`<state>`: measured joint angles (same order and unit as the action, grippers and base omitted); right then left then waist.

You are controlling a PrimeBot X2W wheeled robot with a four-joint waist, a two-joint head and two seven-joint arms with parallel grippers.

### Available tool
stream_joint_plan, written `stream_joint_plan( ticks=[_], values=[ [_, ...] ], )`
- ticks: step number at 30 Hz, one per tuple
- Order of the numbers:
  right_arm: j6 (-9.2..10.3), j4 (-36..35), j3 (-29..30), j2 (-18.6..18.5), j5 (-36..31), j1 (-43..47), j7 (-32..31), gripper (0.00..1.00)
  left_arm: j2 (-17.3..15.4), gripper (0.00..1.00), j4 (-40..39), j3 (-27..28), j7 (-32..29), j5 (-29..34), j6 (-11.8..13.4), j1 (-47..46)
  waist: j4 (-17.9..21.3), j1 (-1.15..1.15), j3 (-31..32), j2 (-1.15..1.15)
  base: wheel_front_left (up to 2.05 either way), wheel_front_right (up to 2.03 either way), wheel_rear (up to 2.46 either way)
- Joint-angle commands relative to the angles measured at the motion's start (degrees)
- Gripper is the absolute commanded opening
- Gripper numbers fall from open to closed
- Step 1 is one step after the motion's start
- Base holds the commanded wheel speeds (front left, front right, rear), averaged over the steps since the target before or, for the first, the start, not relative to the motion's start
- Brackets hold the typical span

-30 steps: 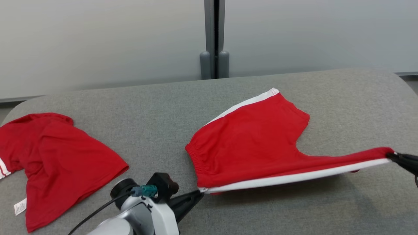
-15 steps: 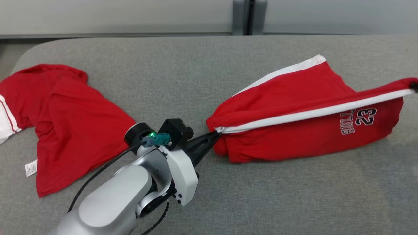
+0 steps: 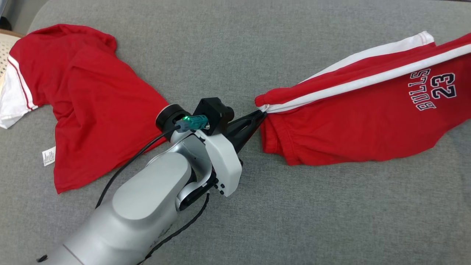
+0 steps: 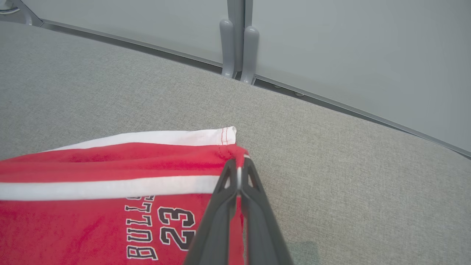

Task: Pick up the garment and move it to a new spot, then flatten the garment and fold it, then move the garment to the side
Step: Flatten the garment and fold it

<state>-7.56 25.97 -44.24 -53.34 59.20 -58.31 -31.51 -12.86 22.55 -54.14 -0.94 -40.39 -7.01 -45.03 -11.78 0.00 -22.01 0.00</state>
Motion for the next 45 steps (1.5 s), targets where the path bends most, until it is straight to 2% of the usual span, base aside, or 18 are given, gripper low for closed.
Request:
stream_joint_plan(
  ticks=[1, 9, 10, 11, 12, 23, 28, 32, 36, 40, 42, 45],
  values=[
    [0.13, 0.8, -0.2, 0.0, -0.4, -1.3, 0.4, 0.0, 0.5, 0.0, 0.9, -0.1, 0.6, -0.3, -0.3, -1.7, -1.6, 0.0, -2.0, 0.0, 0.0, 0.0, 0.0],
    [0.13, 4.5, -1.7, 0.5, -0.6, -4.7, 3.3, 0.0, 3.4, 0.0, 5.7, -1.7, 3.1, -1.0, -0.5, -5.4, -3.6, 0.0, -5.1, 0.0, 0.0, 0.0, 0.0],
    [0.13, 5.4, -2.1, 0.8, -1.6, -5.6, 5.5, 0.16, 3.6, 0.25, 6.9, -1.9, 3.8, -1.0, -0.4, -6.1, -3.6, 0.0, -5.3, 0.0, 0.0, 0.0, 0.0],
    [0.13, 6.5, -2.0, 1.2, -1.7, -5.7, 6.5, 0.58, 3.6, 0.88, 7.7, -1.9, 4.1, -0.9, -0.4, -6.3, -3.6, 0.0, -5.3, 0.0, 0.0, 0.0, 0.0],
    [0.13, 7.2, -2.3, 1.7, -2.0, -5.7, 7.5, 1.0, 3.7, 1.0, 8.3, -2.0, 4.4, -0.8, -0.4, -6.4, -3.5, 0.0, -5.2, 0.0, 0.0, 0.0, 0.0],
    [0.12, 14.0, -4.0, 4.8, -4.0, -5.1, 15.7, 1.0, 3.6, 1.0, 12.6, -1.5, 7.6, -1.5, -0.4, -6.0, -1.8, 0.0, -2.5, 0.0, 0.0, 0.0, 0.0],
    [0.12, 14.8, -5.7, 6.7, -4.4, -2.0, 26.2, 1.0, 2.5, 1.0, 14.2, 0.1, 10.7, -2.6, 1.0, -3.7, 0.5, 0.0, 1.5, 0.0, 0.0, 0.0, 0.0],
    [0.12, 14.1, -6.4, 8.1, -4.1, 1.0, 34.5, 1.0, 1.5, 1.0, 14.3, 2.7, 13.5, -4.0, 3.4, -1.5, 2.7, 0.0, 4.9, 0.0, 0.0, 0.0, 0.0],
    [0.12, 13.3, -5.8, 10.2, -2.8, 4.9, 42.3, 1.0, 0.9, 1.0, 12.4, 7.6, 15.8, -5.1, 5.8, 1.4, 5.2, 0.0, 8.4, 0.0, 0.0, 0.0, 0.0],
    [0.12, 10.7, -5.0, 11.7, -4.7, 8.4, 46.2, 1.0, 0.2, 1.0, 7.6, 14.9, 16.2, -3.1, 7.3, 6.0, 7.8, 0.0, 11.2, 0.0, 0.0, 0.0, 0.0],
    [0.12, 9.4, -3.0, 12.8, -6.1, 10.8, 46.7, 1.0, 0.4, 1.0, 4.2, 19.7, 16.2, -1.1, 8.1, 9.7, 9.0, 0.0, 12.5, 0.0, 0.0, 0.0, 0.0],
    [0.11, 6.7, 4.1, 14.9, -10.9, 15.2, 46.8, 1.0, 1.9, 1.0, -1.1, 26.5, 16.1, 2.4, 7.6, 15.3, 10.6, 0.0, 13.9, 0.0, 0.0, 0.0, 0.0]
  ],
)
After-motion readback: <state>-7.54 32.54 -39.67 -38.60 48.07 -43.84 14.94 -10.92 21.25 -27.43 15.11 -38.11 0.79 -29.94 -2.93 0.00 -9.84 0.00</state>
